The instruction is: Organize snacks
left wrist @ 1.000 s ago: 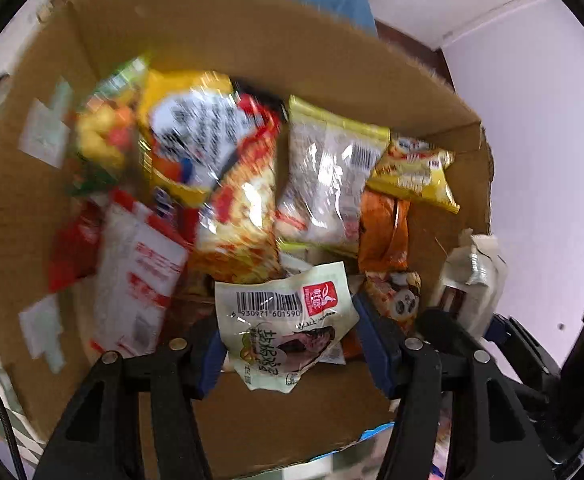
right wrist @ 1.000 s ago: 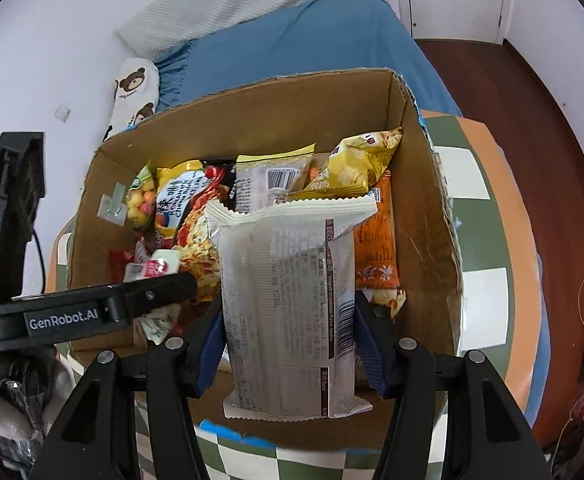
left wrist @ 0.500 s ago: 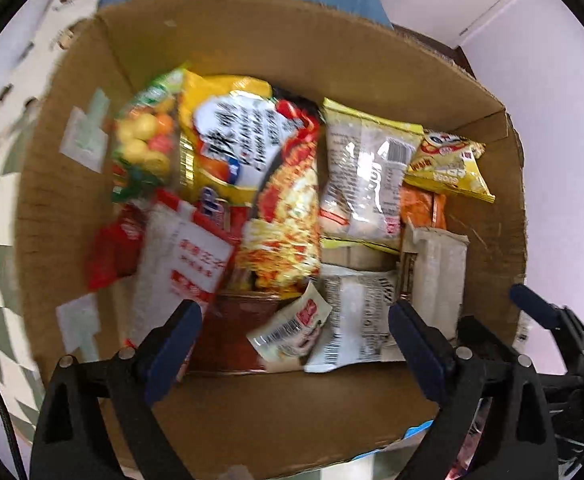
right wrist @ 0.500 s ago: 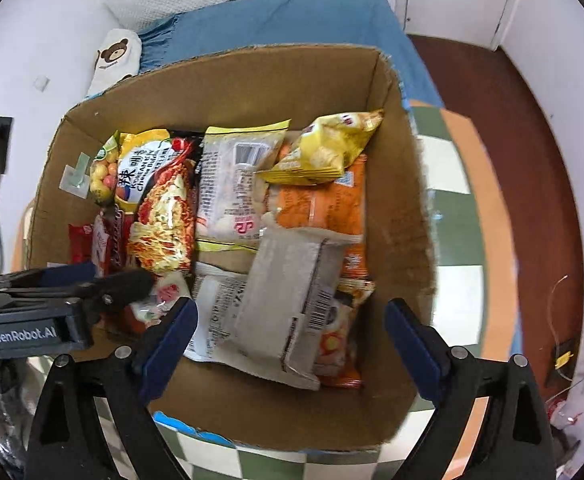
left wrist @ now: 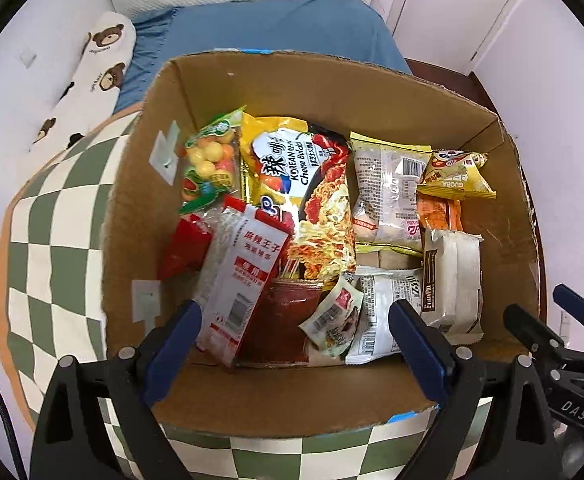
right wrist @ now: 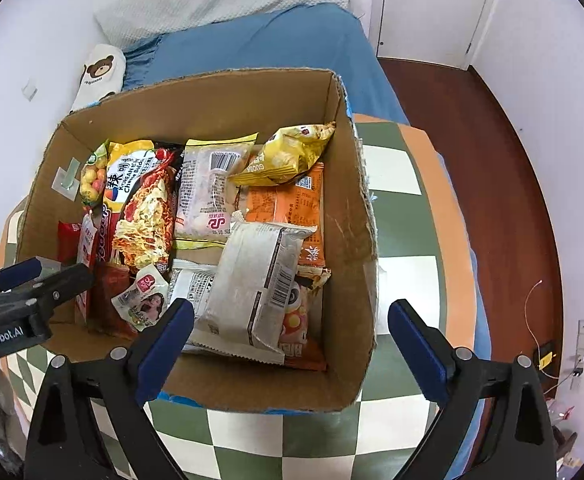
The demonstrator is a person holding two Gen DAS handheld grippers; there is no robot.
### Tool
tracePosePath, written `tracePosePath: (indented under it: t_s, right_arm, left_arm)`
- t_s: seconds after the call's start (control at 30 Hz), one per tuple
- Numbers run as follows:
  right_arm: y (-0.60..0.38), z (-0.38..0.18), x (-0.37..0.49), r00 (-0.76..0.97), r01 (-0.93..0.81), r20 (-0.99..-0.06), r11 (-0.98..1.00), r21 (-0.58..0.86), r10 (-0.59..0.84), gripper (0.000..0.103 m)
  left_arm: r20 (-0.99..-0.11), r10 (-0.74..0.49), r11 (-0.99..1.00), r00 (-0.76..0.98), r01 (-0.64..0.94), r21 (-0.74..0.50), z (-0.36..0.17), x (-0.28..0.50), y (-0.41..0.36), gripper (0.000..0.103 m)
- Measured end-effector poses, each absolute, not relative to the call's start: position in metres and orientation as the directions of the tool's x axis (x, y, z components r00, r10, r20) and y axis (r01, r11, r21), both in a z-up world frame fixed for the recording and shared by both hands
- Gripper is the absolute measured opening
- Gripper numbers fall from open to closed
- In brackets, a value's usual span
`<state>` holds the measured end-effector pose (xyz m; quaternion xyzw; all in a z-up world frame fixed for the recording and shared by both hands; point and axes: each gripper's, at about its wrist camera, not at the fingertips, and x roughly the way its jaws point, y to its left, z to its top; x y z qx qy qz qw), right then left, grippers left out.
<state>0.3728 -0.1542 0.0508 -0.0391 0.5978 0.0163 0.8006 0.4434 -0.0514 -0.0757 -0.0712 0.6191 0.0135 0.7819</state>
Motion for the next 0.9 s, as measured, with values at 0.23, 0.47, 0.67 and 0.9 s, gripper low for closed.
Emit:
tracePosePath:
  t_s: [0.23, 0.47, 0.67, 0.9]
  right_arm:
    - [-0.152, 0.083, 0.350, 0.363, -0.073, -0.931, 0.996, -0.053, -0.023, 0.099]
    - [-0.152, 0.134, 0.300, 0.475, -0.067, -0.880, 0.996, -0.060, -0.020, 0.100]
    - [-0.146, 0.178, 0.242, 0.556, -0.083, -0.831, 0.994, -0.069, -0.011, 0.101]
    - [-0.138, 0.229, 0.172, 0.635, -0.111, -0.772, 0.992, -0.060, 0.024, 0.102]
  left_arm:
    - [-0.950, -0.062, 0.987, 0.305, -0.120, -0.103, -0.041, 0.417, -0.046, 0.096]
    - [-0.913, -0.014, 0.990, 0.408, -0.124, -0.070, -0.001, 0.370, -0.051, 0.096]
    - [-0.866, 0.007, 0.990, 0.500, -0.128, -0.066, 0.040, 0.315, -0.053, 0.096]
    - [-0.825, 0.007, 0.992, 0.565, -0.111, -0.067, 0.076, 0.255, -0.059, 0.096]
